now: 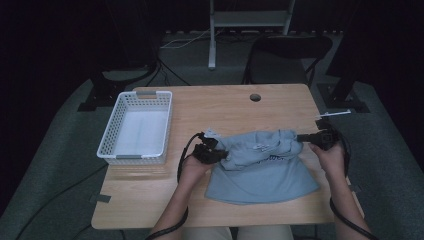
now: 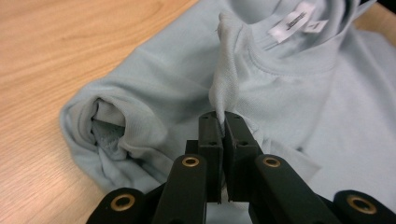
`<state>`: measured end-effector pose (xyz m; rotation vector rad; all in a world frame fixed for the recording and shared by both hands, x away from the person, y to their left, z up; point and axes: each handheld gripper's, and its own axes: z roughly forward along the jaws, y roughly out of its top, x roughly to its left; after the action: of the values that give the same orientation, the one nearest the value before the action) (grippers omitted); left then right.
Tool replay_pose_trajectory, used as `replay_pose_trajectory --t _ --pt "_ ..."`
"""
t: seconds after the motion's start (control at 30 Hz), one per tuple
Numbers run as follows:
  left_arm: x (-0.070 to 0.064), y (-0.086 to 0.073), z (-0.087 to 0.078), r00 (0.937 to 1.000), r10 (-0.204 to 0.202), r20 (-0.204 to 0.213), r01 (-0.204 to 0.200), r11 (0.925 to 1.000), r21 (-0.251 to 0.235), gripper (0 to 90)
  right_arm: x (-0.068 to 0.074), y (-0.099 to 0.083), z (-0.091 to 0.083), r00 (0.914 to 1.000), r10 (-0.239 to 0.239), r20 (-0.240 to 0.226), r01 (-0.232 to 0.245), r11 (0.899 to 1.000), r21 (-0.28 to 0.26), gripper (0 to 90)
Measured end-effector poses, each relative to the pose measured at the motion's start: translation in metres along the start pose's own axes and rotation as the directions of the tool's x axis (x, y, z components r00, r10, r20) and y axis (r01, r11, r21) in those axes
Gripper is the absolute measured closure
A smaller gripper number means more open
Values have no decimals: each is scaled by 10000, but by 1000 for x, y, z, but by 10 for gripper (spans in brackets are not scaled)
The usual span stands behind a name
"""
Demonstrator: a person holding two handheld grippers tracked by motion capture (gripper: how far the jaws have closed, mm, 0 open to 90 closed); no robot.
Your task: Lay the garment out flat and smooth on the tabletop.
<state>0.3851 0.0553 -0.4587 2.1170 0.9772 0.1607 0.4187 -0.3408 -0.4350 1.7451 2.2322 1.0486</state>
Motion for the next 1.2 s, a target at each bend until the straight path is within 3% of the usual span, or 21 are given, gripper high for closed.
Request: replay_pose_trajectory --t 0.13,0.23,0.3,0.37,0.47,0.5,0.53,0.57,0.63,0.67,0.7,0.8,0.9,0.93,1.03,1.1,1.2 --pt "5 -4 4 9997 -122 -219 124 9998 130 885 -6 -2 11 9998 207 -63 -205 9993 296 879" --pt "8 -8 4 9996 -148 -255 153 9996 223 885 -8 -6 15 10000 80 57 -83 9985 537 878" --pt "9 -9 2 9996 -183 -193 186 9997 150 884 -9 -6 12 9999 32 149 -41 9981 607 872" --pt "8 -9 -4 9993 -344 -114 343 9994 -63 879 -6 -5 0 9997 -199 130 195 9994 290 820" --pt "6 -8 -14 9989 -468 35 469 9979 -448 663 -1 -1 -20 9972 -619 -412 589 9957 -709 700" --pt "1 -4 -20 9991 -423 1 422 9970 -645 572 4 1 -28 9916 -1013 -808 915 9889 -1167 605" --pt "1 -4 -20 9991 -423 1 422 9970 -645 512 4 1 -28 9916 -1013 -808 915 9889 -1167 605" --pt "-4 -2 -21 9991 -399 -108 391 9969 -683 512 6 2 -29 9888 -1180 -910 1064 9867 -1225 569" --pt "-8 0 -20 9994 -314 -173 302 9974 -661 429 11 4 -28 9846 -1451 -979 1329 9838 -1206 529" --pt "-13 4 -16 9989 -312 -342 290 9975 -640 429 14 4 -26 9833 -1576 -910 1475 9830 -1094 488" --pt "-15 6 -9 9979 -429 -495 404 9979 -498 299 18 4 -13 9822 -1657 -885 1608 9852 -597 412" --pt "-17 6 -2 9980 -502 -393 490 9983 -320 297 19 1 5 9836 -1605 -819 1620 9867 121 373" --pt "-21 4 7 9989 -316 -339 312 9994 -115 297 21 -1 15 9820 -1684 -857 1726 9840 443 375" --pt "-24 4 12 9992 -67 -384 73 9999 151 297 25 -2 20 9783 -1897 -837 1944 9795 526 429" --pt "-28 3 17 9987 301 -416 -287 9991 327 317 32 -4 24 9641 -2518 -843 2562 9655 466 613" --pt "-30 1 20 9981 539 -289 -524 9974 494 419 37 -5 27 9579 -2781 -716 2827 9570 656 727" --pt "-32 -4 23 9969 782 -39 -779 9953 578 548 42 -8 33 9510 -3011 -705 3068 9473 923 816"
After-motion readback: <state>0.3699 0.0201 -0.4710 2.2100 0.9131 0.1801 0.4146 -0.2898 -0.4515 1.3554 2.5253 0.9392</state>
